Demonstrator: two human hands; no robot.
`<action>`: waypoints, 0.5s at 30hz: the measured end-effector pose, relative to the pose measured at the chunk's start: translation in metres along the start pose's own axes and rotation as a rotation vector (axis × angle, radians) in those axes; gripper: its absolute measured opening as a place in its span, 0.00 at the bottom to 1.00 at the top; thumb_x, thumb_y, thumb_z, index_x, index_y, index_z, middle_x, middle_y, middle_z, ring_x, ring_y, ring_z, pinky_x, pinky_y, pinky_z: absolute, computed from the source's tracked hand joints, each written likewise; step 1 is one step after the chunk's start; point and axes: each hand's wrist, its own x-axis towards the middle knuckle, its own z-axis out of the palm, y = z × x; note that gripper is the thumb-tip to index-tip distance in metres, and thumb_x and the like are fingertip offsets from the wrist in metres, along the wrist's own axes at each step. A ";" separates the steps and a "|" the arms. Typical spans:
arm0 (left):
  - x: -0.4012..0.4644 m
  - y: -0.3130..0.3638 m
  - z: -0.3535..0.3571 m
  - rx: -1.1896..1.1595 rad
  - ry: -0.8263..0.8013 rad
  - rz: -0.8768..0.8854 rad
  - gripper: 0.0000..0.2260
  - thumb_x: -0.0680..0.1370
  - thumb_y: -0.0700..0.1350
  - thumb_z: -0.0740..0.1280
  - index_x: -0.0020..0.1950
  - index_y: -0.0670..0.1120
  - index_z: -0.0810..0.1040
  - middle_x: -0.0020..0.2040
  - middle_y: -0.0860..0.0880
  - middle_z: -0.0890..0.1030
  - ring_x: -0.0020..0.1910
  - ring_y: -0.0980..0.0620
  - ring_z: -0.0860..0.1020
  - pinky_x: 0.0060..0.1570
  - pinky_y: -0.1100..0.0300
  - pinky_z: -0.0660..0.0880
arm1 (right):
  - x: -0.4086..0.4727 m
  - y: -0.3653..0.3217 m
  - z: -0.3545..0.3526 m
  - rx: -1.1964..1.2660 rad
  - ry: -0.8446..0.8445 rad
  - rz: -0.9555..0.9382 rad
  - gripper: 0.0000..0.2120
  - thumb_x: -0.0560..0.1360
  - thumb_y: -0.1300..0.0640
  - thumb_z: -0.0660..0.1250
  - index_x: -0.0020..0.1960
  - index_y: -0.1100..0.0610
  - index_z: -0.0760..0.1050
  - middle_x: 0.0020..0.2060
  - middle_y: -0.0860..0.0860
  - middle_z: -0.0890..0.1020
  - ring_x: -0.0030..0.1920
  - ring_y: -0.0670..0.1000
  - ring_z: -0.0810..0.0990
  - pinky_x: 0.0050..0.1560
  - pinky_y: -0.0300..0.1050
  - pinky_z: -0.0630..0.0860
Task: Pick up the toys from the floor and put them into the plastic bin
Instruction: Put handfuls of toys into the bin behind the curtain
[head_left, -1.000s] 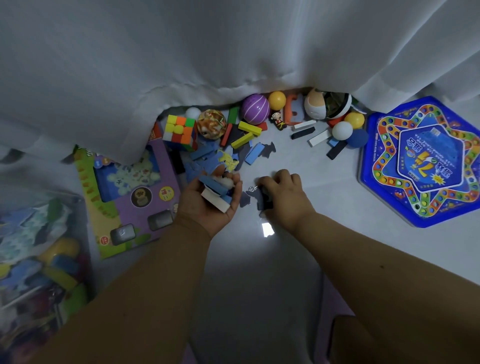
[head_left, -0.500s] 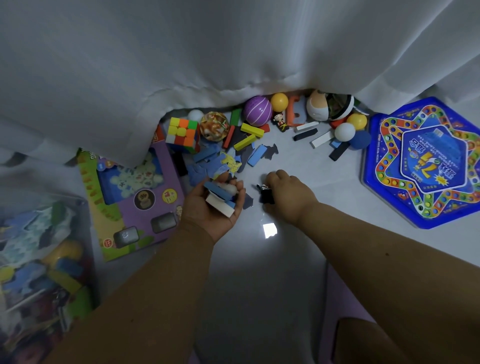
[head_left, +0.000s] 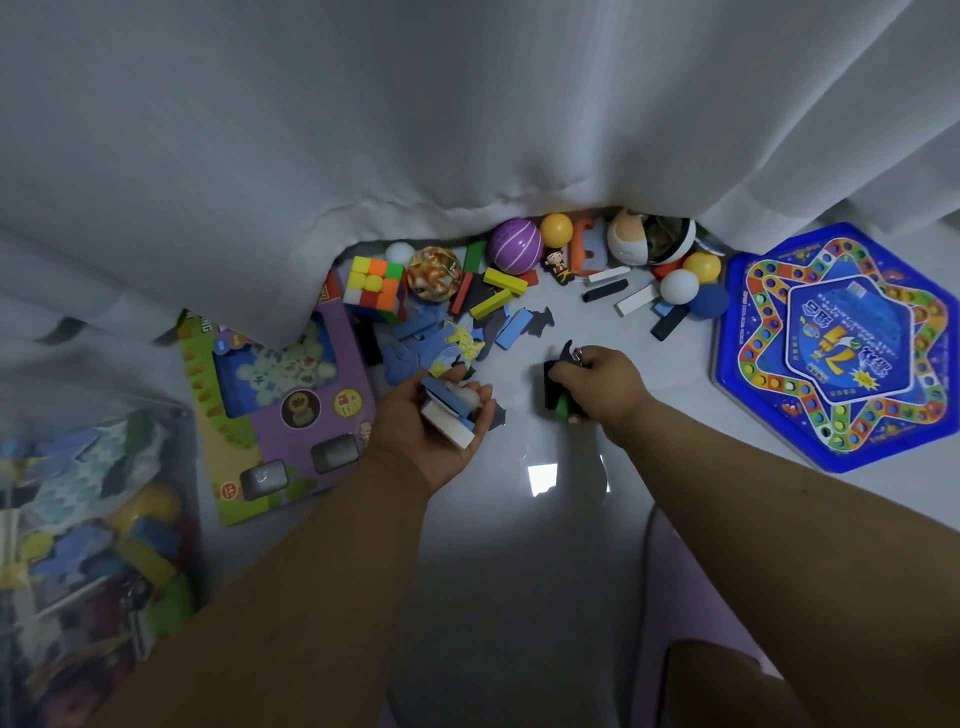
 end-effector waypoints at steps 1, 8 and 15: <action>-0.003 0.000 0.003 0.006 0.001 0.005 0.19 0.81 0.53 0.58 0.45 0.40 0.78 0.48 0.41 0.79 0.47 0.44 0.78 0.43 0.48 0.79 | -0.005 -0.007 -0.001 0.147 -0.024 0.026 0.08 0.74 0.57 0.67 0.42 0.62 0.74 0.35 0.57 0.77 0.33 0.55 0.77 0.38 0.51 0.80; -0.047 0.008 0.035 -0.033 -0.079 0.096 0.18 0.82 0.51 0.56 0.51 0.39 0.78 0.51 0.40 0.80 0.48 0.43 0.78 0.48 0.49 0.76 | -0.060 -0.075 0.001 0.454 -0.270 -0.147 0.06 0.75 0.62 0.65 0.40 0.58 0.71 0.39 0.58 0.80 0.35 0.53 0.79 0.28 0.40 0.75; -0.123 0.027 0.055 -0.056 -0.143 0.236 0.20 0.83 0.51 0.53 0.49 0.38 0.78 0.37 0.38 0.82 0.41 0.41 0.79 0.52 0.47 0.72 | -0.119 -0.126 0.016 0.304 -0.182 -0.315 0.05 0.75 0.60 0.65 0.40 0.60 0.75 0.39 0.60 0.80 0.35 0.54 0.77 0.34 0.46 0.78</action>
